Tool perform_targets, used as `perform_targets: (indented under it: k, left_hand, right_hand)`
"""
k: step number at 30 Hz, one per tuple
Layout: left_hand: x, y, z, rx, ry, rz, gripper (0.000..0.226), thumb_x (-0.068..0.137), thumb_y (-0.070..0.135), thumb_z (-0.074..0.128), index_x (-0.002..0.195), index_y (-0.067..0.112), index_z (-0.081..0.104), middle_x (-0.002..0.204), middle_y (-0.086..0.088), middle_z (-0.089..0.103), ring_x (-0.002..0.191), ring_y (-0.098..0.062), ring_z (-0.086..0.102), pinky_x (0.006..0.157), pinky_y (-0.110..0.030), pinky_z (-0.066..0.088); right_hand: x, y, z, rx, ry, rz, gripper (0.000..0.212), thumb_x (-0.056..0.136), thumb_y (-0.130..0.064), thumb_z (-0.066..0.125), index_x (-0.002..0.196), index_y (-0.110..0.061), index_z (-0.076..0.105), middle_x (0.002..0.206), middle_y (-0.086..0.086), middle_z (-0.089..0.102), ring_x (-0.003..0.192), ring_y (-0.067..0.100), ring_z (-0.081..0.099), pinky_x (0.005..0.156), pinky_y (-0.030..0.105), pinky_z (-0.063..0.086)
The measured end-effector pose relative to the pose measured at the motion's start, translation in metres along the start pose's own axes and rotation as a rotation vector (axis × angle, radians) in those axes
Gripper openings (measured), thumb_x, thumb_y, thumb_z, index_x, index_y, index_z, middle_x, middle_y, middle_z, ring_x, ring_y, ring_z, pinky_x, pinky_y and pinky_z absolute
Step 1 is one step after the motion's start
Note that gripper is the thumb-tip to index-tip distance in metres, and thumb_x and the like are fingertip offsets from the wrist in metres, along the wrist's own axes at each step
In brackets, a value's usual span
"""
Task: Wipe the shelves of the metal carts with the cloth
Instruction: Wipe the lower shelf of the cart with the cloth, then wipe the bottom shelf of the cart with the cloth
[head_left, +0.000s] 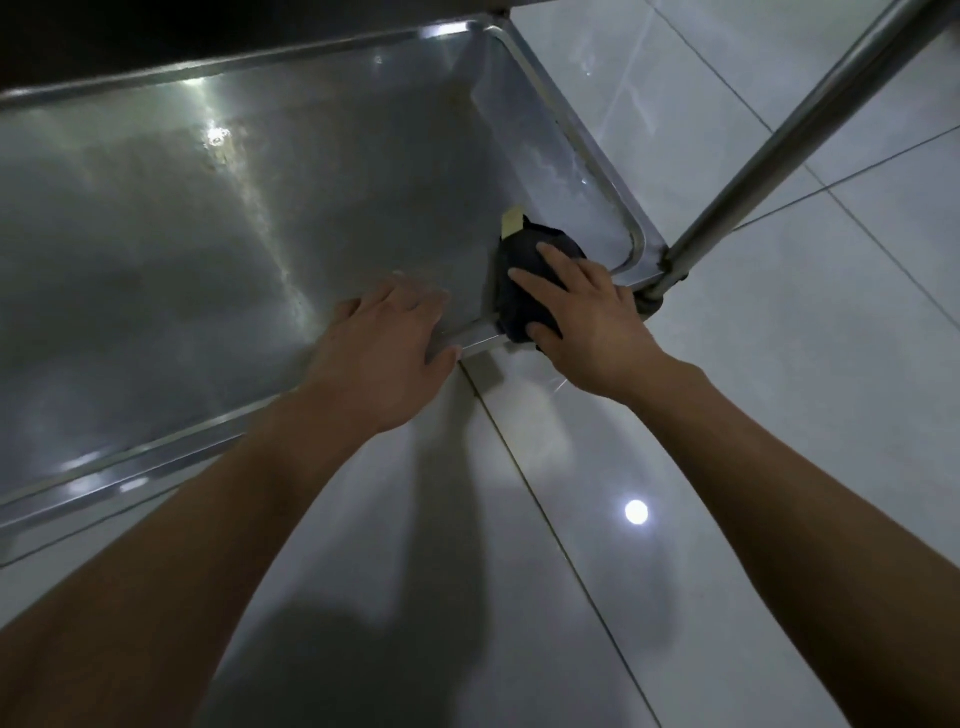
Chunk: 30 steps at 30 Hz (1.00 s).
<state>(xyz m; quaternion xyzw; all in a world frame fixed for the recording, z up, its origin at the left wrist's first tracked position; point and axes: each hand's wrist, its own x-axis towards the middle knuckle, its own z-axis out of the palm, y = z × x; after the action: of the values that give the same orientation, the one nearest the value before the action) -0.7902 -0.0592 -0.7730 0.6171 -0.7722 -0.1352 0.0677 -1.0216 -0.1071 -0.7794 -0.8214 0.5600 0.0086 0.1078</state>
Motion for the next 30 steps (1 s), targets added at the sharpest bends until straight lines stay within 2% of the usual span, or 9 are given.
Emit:
perform_targets:
  k: [4,7,11,14,18,21,23,25,30]
  left_hand:
    - [0.006,0.004,0.001,-0.004,-0.019,0.039,0.039,0.097,0.033,0.055,0.130,0.015,0.058,0.132,-0.009,0.058,0.132,-0.032,0.045,0.100,-0.052,0.041]
    - [0.009,0.005,0.003,-0.023,-0.023,0.089,0.037,0.096,0.030,0.055,0.131,0.017,0.058,0.131,-0.008,0.058,0.130,-0.032,0.045,0.100,-0.051,0.041]
    - [0.021,0.006,0.011,-0.003,-0.038,0.136,0.031,0.095,0.028,0.053,0.124,0.019,0.058,0.120,-0.006,0.060,0.115,-0.031,0.051,0.093,-0.046,0.043]
    - [0.023,0.007,0.017,0.033,-0.055,0.179,0.039,0.097,0.031,0.052,0.134,0.021,0.055,0.131,-0.005,0.058,0.121,-0.031,0.051,0.100,-0.047,0.044]
    - [0.004,0.011,0.009,0.032,-0.044,0.243,0.043,0.098,0.026,0.057,0.140,0.015,0.055,0.140,-0.012,0.055,0.128,-0.035,0.050,0.102,-0.052,0.043]
    - [-0.016,0.031,-0.007,0.036,-0.199,0.277,0.049,0.099,0.028,0.053,0.146,0.016,0.051,0.150,-0.012,0.048,0.140,-0.035,0.041,0.111,-0.056,0.036]
    - [-0.029,0.051,-0.018,0.054,-0.351,0.274,0.056,0.100,0.035,0.051,0.153,0.020,0.040,0.158,-0.007,0.038,0.147,-0.029,0.031,0.118,-0.051,0.028]
    - [-0.042,0.076,-0.034,0.050,-0.450,0.296,0.059,0.101,0.039,0.050,0.155,0.021,0.036,0.159,-0.006,0.036,0.148,-0.025,0.029,0.119,-0.047,0.028]
    - [-0.073,0.151,-0.092,0.081,-0.527,0.388,0.058,0.102,0.042,0.050,0.154,0.020,0.038,0.153,-0.006,0.045,0.142,-0.028,0.037,0.114,-0.047,0.034]
  right_hand:
    - [-0.007,-0.010,0.003,-0.021,0.052,-0.005,0.054,0.098,-0.030,0.054,0.149,-0.031,0.037,0.160,0.003,0.025,0.139,0.034,0.027,0.108,0.056,0.035]
    - [-0.014,-0.012,0.005,-0.029,0.098,-0.014,0.054,0.096,-0.028,0.059,0.148,-0.026,0.043,0.156,0.006,0.033,0.134,0.036,0.032,0.101,0.054,0.040]
    - [-0.017,-0.010,0.015,-0.016,0.202,-0.033,0.049,0.094,-0.024,0.062,0.141,-0.020,0.053,0.148,0.010,0.045,0.127,0.039,0.041,0.095,0.052,0.044]
    - [-0.021,-0.013,0.021,-0.006,0.242,0.006,0.046,0.094,-0.026,0.061,0.140,-0.022,0.054,0.146,0.007,0.047,0.125,0.035,0.042,0.094,0.049,0.045]
    - [-0.040,-0.026,0.015,0.176,0.285,0.122,0.046,0.088,-0.023,0.065,0.133,-0.021,0.061,0.141,0.005,0.053,0.117,0.033,0.047,0.089,0.048,0.047]
    - [-0.076,-0.035,0.004,0.344,0.326,0.265,0.047,0.082,-0.018,0.068,0.128,-0.021,0.064,0.137,0.003,0.057,0.115,0.033,0.049,0.088,0.048,0.048]
    - [-0.109,-0.040,-0.008,0.399,0.348,0.356,0.048,0.080,-0.016,0.068,0.128,-0.022,0.063,0.135,0.002,0.059,0.113,0.031,0.049,0.088,0.045,0.048]
    - [-0.147,-0.045,-0.025,0.421,0.366,0.425,0.048,0.080,-0.015,0.067,0.128,-0.021,0.063,0.135,0.002,0.060,0.111,0.031,0.049,0.086,0.041,0.047]
    - [-0.240,-0.052,-0.092,0.459,0.380,0.588,0.047,0.078,-0.015,0.062,0.124,-0.023,0.065,0.133,-0.003,0.061,0.109,0.030,0.049,0.085,0.042,0.047]
